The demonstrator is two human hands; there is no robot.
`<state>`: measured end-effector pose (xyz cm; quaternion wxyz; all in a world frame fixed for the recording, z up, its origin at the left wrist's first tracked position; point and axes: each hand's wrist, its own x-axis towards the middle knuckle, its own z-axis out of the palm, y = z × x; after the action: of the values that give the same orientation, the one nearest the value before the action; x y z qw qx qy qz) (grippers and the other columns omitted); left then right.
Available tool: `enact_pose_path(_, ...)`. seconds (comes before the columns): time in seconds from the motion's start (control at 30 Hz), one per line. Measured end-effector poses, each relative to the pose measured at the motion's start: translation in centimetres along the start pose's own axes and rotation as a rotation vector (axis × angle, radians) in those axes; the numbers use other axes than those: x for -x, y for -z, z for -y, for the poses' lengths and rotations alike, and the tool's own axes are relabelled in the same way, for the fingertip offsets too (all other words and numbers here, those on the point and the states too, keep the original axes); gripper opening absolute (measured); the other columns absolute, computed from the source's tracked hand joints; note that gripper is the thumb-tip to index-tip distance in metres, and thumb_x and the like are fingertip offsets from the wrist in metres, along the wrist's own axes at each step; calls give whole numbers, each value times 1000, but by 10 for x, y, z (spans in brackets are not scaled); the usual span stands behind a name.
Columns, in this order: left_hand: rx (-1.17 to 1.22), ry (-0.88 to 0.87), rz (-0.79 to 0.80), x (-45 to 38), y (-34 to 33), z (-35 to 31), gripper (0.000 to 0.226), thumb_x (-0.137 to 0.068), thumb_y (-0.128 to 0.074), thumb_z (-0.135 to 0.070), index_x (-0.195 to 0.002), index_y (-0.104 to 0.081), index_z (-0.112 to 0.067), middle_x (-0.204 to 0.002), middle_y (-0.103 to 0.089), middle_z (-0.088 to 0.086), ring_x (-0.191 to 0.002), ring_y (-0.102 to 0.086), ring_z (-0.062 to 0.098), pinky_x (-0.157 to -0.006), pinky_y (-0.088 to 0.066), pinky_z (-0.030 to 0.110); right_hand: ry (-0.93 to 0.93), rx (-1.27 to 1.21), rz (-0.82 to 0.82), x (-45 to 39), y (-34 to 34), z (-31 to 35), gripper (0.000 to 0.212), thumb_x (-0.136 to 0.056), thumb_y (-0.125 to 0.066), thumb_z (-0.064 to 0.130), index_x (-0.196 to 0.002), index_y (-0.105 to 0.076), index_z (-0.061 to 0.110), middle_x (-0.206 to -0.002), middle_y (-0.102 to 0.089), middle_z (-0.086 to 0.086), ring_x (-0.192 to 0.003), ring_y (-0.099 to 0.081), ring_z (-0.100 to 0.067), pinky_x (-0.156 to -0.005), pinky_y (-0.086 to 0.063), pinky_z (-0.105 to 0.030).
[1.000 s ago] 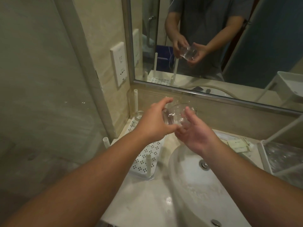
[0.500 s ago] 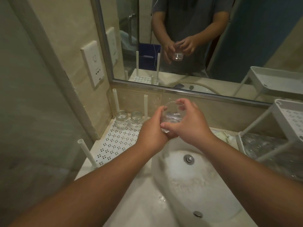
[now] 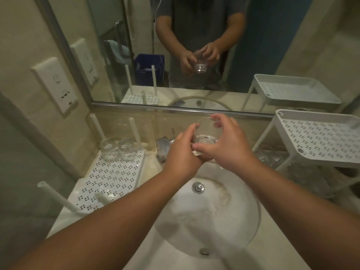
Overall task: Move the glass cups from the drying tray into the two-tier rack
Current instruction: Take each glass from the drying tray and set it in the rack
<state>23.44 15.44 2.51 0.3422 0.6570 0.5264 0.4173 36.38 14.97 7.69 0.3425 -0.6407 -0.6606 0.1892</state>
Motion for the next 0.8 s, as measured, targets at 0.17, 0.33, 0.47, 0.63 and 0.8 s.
enact_pose_path(0.17, 21, 7, 23, -11, -41, -28, 88, -70, -90, -19, -144, -43, -31, -102, -55, -8, -81, -58, 6, -69, -49, 14, -8, 7, -41, -5, 37, -29, 89, -55, -91, 43, -133, -50, 28, -122, -50, 6, -113, -49, -7, -89, -36, -19)
enact_pose_path(0.33, 137, 78, 37, -23, -78, -57, 64, -74, -87, -21, -117, -44, -40, -98, -59, -18, -78, -66, 5, -68, -52, 18, -26, 28, -93, -16, 79, -58, 89, -57, -89, 44, -135, -48, 30, -125, -50, 8, -112, -46, -6, -91, -36, -20)
enact_pose_path(0.47, 161, 103, 31, -37, -110, -82, 52, -76, -86, -22, -108, -46, -31, -104, -63, -14, -83, -68, 16, -78, -59, 37, -60, 3, -139, -28, 110, -82, 87, -62, -88, 46, -136, -45, 33, -128, -51, 6, -116, -48, -9, -90, -39, -24)
enact_pose_path(0.63, 118, 57, 41, -55, -147, -110, 50, -82, -80, -25, -123, -52, -33, -110, -61, -18, -86, -66, 11, -77, -59, 33, -114, -39, -202, -47, 148, -114, 86, -64, -87, 47, -138, -44, 32, -130, -51, 5, -116, -49, -12, -87, -39, -25)
enact_pose_path(0.8, -74, -23, 150, -70, -182, -122, 68, -86, -76, -27, -145, -46, -35, -125, -58, -6, -93, -62, 8, -86, -55, 31, -137, -38, -238, -62, 179, -151, 86, -67, -86, 44, -140, -44, 30, -134, -49, 3, -120, -48, -13, -93, -42, -29)
